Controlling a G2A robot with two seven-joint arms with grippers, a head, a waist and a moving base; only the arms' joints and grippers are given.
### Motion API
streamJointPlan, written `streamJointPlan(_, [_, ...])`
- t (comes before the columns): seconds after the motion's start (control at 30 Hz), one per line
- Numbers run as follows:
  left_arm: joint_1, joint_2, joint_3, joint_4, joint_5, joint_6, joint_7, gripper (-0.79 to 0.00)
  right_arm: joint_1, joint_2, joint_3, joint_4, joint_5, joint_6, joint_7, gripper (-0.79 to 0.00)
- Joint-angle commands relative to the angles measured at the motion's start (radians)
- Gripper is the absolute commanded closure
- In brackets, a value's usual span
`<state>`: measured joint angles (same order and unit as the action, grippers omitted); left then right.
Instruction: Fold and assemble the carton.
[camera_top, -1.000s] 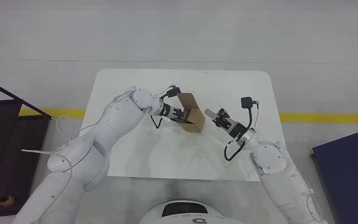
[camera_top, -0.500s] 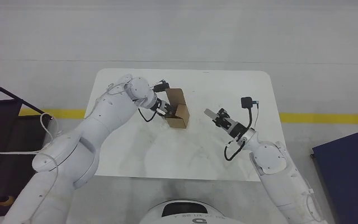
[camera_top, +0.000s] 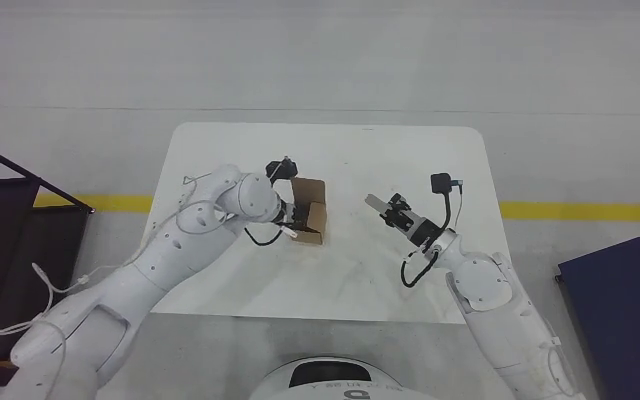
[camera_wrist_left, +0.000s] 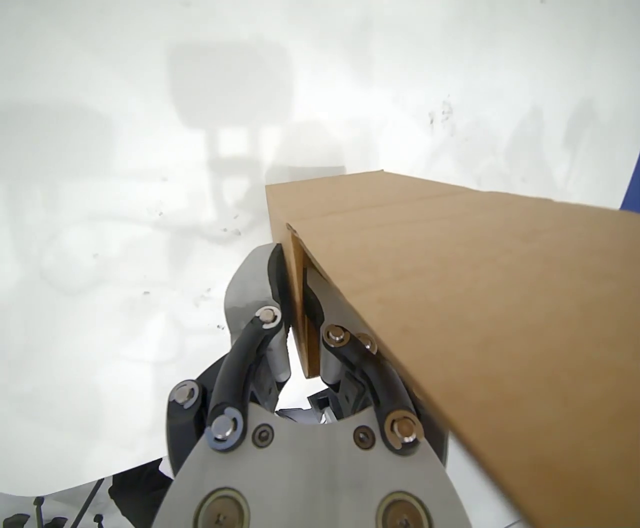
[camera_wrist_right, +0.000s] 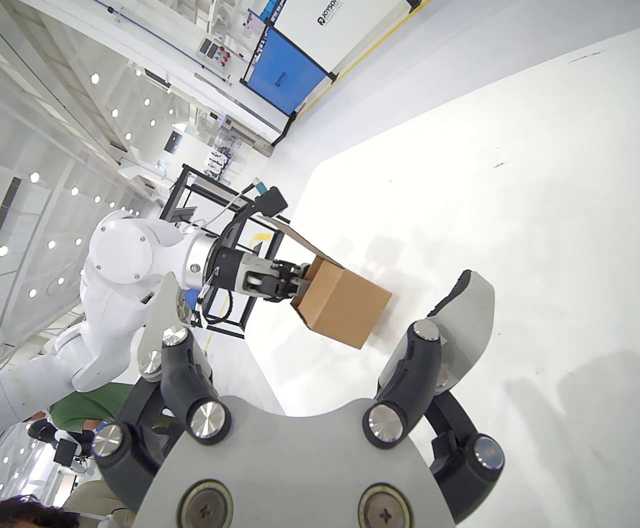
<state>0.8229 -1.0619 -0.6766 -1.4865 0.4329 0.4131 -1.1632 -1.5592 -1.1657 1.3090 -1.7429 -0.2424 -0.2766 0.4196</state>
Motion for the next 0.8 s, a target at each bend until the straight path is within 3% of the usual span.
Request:
streamJointPlan(0.0, [0.023,0.011,-0.027,-0.030,-0.008,-0.009,-0.009,0.000,0.000,0.000,0.000,0.000,0.000,0.000,0.000,-0.785])
streamJointPlan(0.07, [0.043,0.020,-0.052,-0.049,-0.021,-0.028,-0.017,0.000,0.000,0.000,0.000,0.000,0.000,0.000,0.000,-0.785])
streamJointPlan(0.1, [0.050,0.024,-0.062,-0.054,-0.021,-0.034,-0.019,-0.234,0.000,0.000,0.000,0.000,0.000,0.000,0.000,-0.785])
streamJointPlan(0.17, [0.061,0.028,-0.074,-0.053,-0.016,-0.043,-0.018,-0.785,0.000,0.000,0.000,0.000,0.000,0.000,0.000,-0.785])
streamJointPlan(0.33, [0.070,0.022,-0.090,0.001,-0.063,-0.068,0.025,-0.785,0.000,0.000,0.000,0.000,0.000,0.000,0.000,-0.785])
streamJointPlan(0.53, [0.081,0.013,-0.153,0.057,-0.230,-0.147,0.101,-0.785,0.002,-0.001,-0.005,0.000,0.011,-0.009,-0.012,-0.785])
streamJointPlan(0.77, [0.152,0.045,-0.310,0.105,-0.357,-0.251,0.125,-0.785,0.062,-0.007,-0.056,0.066,0.082,-0.106,0.053,-0.785])
